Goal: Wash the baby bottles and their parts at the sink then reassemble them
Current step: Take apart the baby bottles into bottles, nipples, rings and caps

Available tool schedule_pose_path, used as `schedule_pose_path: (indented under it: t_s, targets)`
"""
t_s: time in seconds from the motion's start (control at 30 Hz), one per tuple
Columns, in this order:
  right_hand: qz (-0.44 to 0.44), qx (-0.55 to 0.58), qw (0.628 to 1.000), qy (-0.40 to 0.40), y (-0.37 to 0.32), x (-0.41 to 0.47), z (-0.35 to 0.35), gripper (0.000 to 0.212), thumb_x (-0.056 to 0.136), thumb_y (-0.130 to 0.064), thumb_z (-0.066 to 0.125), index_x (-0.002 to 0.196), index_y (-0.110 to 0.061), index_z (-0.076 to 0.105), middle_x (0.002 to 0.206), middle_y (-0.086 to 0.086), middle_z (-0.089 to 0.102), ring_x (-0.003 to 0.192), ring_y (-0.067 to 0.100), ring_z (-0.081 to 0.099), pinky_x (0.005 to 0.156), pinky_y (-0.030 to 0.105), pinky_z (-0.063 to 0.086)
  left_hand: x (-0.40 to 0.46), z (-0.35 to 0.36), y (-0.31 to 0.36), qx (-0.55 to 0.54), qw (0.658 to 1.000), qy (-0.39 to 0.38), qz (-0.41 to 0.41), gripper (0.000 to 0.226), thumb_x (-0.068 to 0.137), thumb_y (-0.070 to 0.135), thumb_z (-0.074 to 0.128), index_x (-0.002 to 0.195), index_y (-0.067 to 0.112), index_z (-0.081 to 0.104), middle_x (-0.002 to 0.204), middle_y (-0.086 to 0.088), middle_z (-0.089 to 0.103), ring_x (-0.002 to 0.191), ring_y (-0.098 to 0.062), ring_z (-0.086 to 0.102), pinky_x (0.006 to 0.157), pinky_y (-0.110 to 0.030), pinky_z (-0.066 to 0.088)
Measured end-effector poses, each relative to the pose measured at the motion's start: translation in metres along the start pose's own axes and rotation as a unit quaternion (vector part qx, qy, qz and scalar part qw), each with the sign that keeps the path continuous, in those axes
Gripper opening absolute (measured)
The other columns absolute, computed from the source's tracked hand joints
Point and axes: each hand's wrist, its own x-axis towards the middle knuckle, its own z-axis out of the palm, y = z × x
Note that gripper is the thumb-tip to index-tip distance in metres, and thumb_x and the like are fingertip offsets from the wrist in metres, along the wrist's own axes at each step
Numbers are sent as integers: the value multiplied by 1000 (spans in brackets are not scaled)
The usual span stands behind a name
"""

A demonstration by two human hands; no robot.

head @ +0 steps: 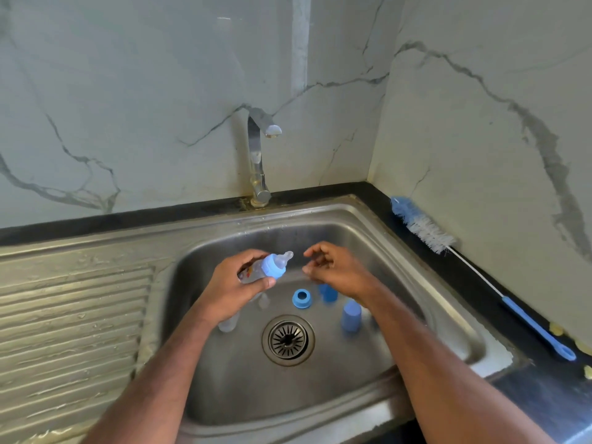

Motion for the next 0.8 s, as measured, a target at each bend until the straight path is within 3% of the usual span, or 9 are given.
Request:
schedule_pose_path:
  t_s: [0.1,0.2,0.33,0.5,0.8]
  targets:
    - [-14,111,993,-34,-17,2,6,29,93,-23,73,120,-16,65,101,10,73,84,23,74,86,43,62,1,1,-1,18,1000,-1,22,41,75,13,86,112,24,72,104,11,73,99,-8,68,86,-19,50]
    - [-15,77,995,-68,-21,5,16,37,88,-34,78,120,-19,66,102,8,74,85,23,75,80,36,63,2,2,-2,20,999,0,27,45,70,15,91,111,23,73,103,9,73,97,-8,68,86,-21,51]
    - [-40,17,996,-84,-24,8,30,26,87,-37,78,104,-17,74,90,7,77,80,22,76,78,39,63,3,7,1,44,998,-3,37,48,67,23,93,107,33,70,105,12,71,101,-7,65,87,-20,50]
    - [-25,21,994,-100,-22,11,29,33,85,-43,78,104,-16,77,86,6,78,80,20,76,84,44,62,2,4,1,61,998,-11,17,40,72,33,89,108,26,73,98,15,73,95,-5,67,81,-17,50]
    - [-44,44,991,-121,-30,9,31,31,86,-32,79,112,-15,77,93,3,79,86,19,76,90,42,61,3,-8,7,37,998,-46,-28,31,74,35,88,100,27,73,91,11,72,86,-7,67,74,-23,52]
